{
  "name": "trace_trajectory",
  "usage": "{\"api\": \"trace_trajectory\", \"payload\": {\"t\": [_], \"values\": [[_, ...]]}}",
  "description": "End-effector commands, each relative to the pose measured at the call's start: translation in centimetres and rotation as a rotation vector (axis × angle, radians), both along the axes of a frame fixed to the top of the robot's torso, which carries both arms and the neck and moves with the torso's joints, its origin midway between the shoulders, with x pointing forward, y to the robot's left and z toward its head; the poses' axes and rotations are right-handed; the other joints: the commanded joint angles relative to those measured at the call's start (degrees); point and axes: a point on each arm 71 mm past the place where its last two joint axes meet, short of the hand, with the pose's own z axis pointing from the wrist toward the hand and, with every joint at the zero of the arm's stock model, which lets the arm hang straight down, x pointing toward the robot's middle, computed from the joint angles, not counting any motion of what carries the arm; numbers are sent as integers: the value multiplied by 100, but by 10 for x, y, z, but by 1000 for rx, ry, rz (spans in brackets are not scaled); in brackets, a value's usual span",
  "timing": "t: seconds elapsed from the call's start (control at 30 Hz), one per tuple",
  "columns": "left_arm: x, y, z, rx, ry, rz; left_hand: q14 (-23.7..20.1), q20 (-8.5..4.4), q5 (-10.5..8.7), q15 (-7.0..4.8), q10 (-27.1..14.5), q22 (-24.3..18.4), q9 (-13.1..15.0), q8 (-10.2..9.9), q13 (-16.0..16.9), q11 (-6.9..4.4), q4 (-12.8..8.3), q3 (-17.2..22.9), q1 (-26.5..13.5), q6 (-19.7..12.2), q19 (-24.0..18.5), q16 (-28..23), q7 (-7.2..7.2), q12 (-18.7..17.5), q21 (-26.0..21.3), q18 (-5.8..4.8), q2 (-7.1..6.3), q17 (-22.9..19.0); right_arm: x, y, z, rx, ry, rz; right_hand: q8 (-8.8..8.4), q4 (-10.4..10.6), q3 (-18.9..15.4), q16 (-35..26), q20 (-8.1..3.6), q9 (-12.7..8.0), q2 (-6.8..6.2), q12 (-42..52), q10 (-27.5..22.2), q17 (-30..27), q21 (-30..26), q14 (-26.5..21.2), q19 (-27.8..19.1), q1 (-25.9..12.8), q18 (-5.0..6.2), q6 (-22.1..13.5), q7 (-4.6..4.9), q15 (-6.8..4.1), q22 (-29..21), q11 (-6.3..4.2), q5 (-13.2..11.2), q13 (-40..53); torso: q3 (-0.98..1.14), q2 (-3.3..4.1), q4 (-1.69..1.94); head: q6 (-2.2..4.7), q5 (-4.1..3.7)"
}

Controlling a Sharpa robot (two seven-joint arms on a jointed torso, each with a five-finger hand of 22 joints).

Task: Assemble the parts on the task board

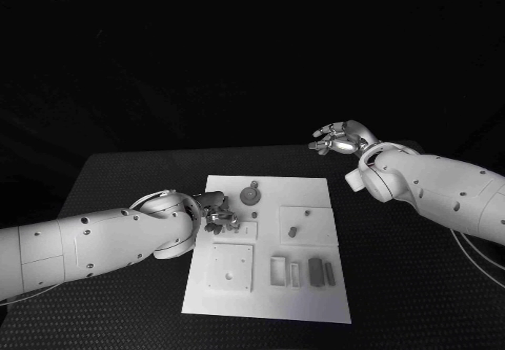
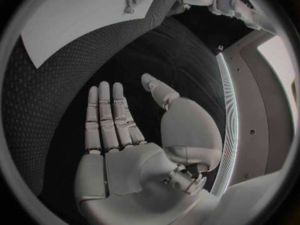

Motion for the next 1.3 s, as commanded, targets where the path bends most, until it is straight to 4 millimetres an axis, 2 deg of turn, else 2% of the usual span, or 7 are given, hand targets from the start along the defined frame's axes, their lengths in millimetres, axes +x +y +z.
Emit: {"api": "trace_trajectory", "payload": {"t": [0.03, 0.67, 0.93, 1.3], "values": [[-2, -2, -1, 31, 13, -29, 20, -614, 15, -65, -19, 108, 9, 42, -8, -77, 2, 32, 1, 504, 39, 43, -396, 41, 35, -26, 48, -7, 0, 3, 0, -4, 2, 21, 36, 2, -26, -36, -13, -8, 44, -23, -662, 6, -35, -14, -46, 17, -54, 76, 85, 21, 11, 434, 25, -10, 1, 2, -4, -14, 8], [0, -1, -3, 49, 13, -27, 23, -621, 1, -69, -18, 114, 28, 46, -8, -85, 2, 33, -53, 528, 47, 91, -405, 99, 58, -28, 69, -21, -1, 5, 0, -2, 1, 27, 41, 8, -35, -52, -12, -19, 47, -20, -661, 15, -55, -16, -47, 16, -55, 77, 86, 25, 21, 436, 61, -40, 1, 1, -5, -24, 8], [0, -2, -4, 50, 14, -28, 1, -626, -156, -63, -45, 111, 42, 28, -32, -80, 5, 43, -94, 524, 39, 116, -400, 135, 67, -30, 92, -60, -1, 6, 0, -1, 0, 30, 43, 16, -45, -60, -10, -24, 49, -18, -660, 20, -66, -16, -46, 6, -56, 76, 88, 26, 27, 437, 79, -57, 0, 3, -3, -34, -1], [0, -3, -5, 47, 5, -25, 0, -629, -207, -64, -48, 109, 50, 24, -43, -82, 9, 48, -104, 529, 40, 131, -402, 153, 71, -31, 109, -77, -1, 7, 1, 0, -2, 30, 45, 24, -55, -69, -10, -31, 49, -14, -659, 26, -79, -17, -45, -4, -57, 76, 90, 28, 33, 437, 99, -75, -2, 1, -3, -30, -5]]}}
